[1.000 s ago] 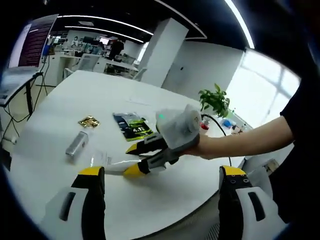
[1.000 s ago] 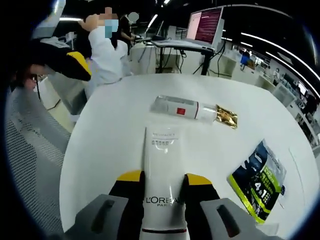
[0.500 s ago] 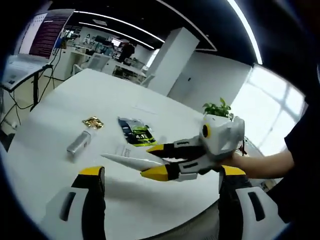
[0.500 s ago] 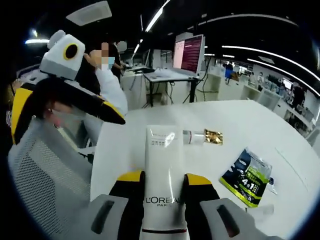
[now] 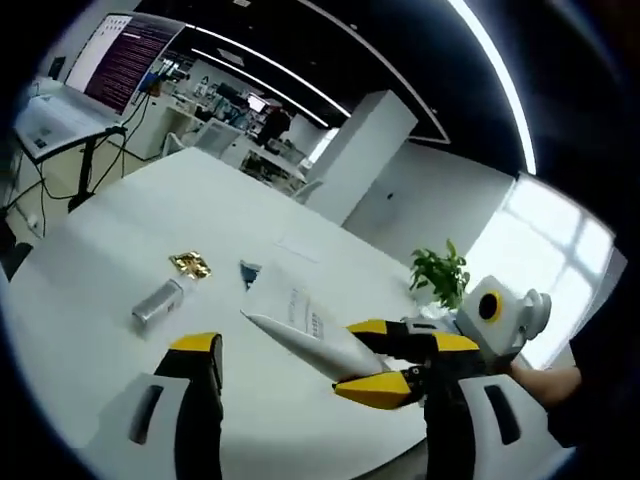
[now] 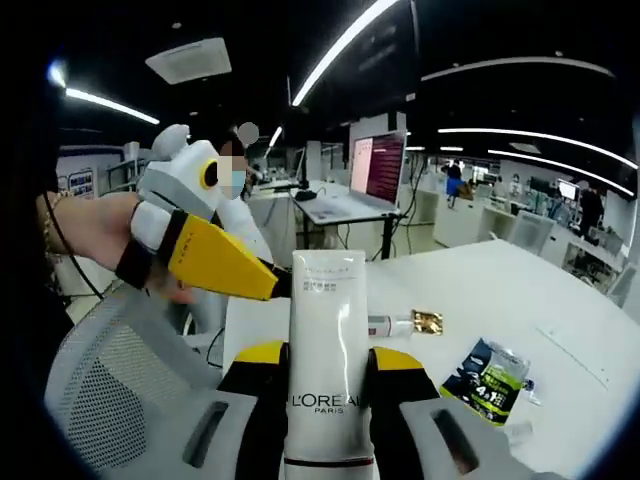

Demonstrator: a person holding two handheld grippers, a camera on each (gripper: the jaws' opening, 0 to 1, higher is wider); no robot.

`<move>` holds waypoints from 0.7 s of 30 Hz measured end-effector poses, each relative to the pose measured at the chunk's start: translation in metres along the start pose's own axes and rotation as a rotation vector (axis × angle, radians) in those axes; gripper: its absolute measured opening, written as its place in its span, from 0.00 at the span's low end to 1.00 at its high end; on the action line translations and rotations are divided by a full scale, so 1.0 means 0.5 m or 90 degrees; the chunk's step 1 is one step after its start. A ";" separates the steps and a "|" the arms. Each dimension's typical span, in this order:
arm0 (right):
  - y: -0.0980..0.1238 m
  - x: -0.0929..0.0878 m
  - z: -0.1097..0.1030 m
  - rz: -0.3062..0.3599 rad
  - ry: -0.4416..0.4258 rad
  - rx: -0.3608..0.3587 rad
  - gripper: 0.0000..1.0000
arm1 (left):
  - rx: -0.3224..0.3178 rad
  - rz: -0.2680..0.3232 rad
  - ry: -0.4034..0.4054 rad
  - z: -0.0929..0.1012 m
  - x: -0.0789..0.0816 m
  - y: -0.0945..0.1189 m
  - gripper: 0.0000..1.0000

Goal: Arrange the skincare products in the storage area until every visible bottle or jar stands upright without overlapping.

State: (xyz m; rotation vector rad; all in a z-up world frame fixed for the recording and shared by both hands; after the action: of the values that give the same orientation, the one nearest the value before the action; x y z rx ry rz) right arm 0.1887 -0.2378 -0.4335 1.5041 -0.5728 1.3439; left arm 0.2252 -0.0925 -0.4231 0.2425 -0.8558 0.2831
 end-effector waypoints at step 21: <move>0.060 0.044 -0.007 0.060 -0.013 -0.032 0.22 | -0.051 0.000 -0.110 0.063 0.032 -0.039 0.23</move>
State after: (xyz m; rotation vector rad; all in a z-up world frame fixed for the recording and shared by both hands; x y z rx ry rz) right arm 0.1676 -0.2409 -0.4030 1.4673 -0.6938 1.3770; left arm 0.2195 -0.1188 -0.3926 0.1943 -1.0363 0.2290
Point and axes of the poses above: the point that each gripper's makers call its tool centre point, and the gripper's own axes: y roughly backward along the fingers, z roughly to its right, x roughly out of its top, the point moved 8 cm from there along y, roughly backward along the fingers, and after that the axes turned 15 degrees about -x, right-handed, at the moved point
